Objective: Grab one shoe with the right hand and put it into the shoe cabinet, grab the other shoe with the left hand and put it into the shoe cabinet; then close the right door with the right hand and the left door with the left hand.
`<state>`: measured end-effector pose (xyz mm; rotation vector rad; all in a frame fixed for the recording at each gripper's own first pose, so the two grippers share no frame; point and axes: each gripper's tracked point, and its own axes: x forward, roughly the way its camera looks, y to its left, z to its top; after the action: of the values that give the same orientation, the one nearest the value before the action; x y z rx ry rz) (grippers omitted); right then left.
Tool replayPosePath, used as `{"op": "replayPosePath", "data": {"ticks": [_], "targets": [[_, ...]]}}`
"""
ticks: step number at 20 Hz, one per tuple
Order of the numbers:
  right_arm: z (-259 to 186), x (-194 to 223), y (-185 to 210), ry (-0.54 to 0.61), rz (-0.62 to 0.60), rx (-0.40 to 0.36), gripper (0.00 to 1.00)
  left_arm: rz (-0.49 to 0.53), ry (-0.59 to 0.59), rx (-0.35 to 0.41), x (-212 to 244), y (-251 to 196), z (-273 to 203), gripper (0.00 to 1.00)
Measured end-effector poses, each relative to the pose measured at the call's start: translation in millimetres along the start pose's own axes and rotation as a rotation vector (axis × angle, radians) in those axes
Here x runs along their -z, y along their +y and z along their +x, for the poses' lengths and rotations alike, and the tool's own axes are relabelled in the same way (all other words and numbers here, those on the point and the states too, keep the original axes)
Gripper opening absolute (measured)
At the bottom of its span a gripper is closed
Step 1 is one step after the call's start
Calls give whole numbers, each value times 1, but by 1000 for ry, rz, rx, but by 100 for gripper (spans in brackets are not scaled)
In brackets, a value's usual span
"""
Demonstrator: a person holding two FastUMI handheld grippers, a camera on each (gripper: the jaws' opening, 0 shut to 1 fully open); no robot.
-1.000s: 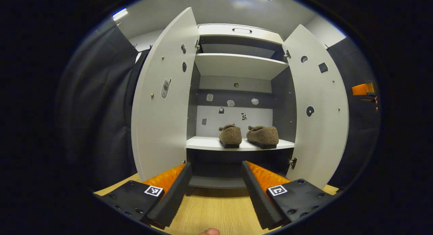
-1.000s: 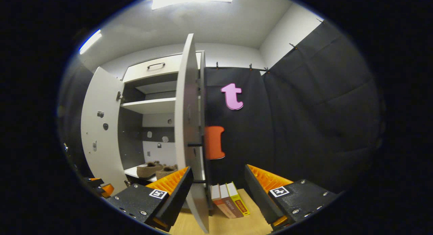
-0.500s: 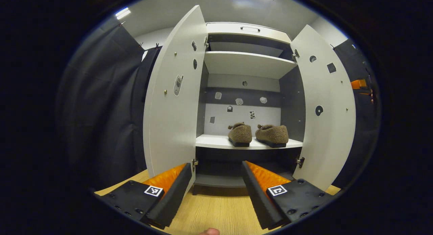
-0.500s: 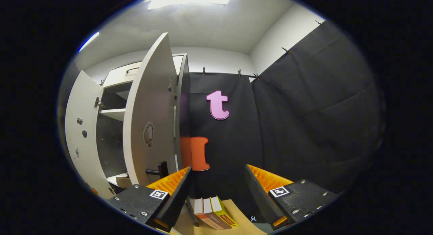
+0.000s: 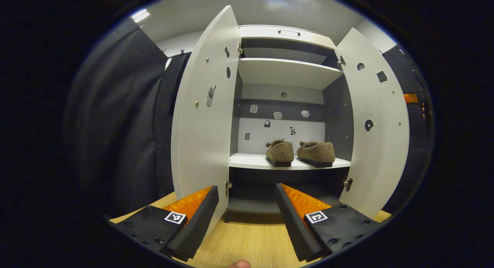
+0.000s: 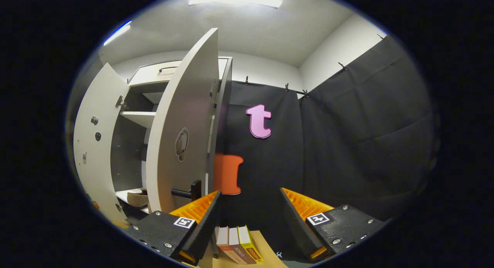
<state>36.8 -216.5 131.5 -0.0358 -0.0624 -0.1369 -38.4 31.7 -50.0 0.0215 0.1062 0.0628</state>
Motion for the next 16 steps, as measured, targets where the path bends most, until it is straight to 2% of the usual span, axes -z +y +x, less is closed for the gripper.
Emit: {"op": "replayPosePath", "data": {"ticks": [1,2,6,9,14,15,16], "targets": [[-1,2,3,7,15,-5,80,-3,4,8,0,-1,0,97],[-2,2,5,9,23,-4,87,-6,10,15,2,-2,0,97],[-6,1,30,15,19,-31,87,-6,8,36,0,-3,1,99],[-10,4,60,38,44,-84,87,2,-2,56,-4,-5,2,97],[-7,5,108,47,62,-174,87,9,-14,73,-8,-7,3,97],[-5,6,117,49,69,-190,87,10,-18,75,-9,-7,3,99],[-2,6,127,44,68,-205,87,10,-22,74,-11,-7,2,97]]}}
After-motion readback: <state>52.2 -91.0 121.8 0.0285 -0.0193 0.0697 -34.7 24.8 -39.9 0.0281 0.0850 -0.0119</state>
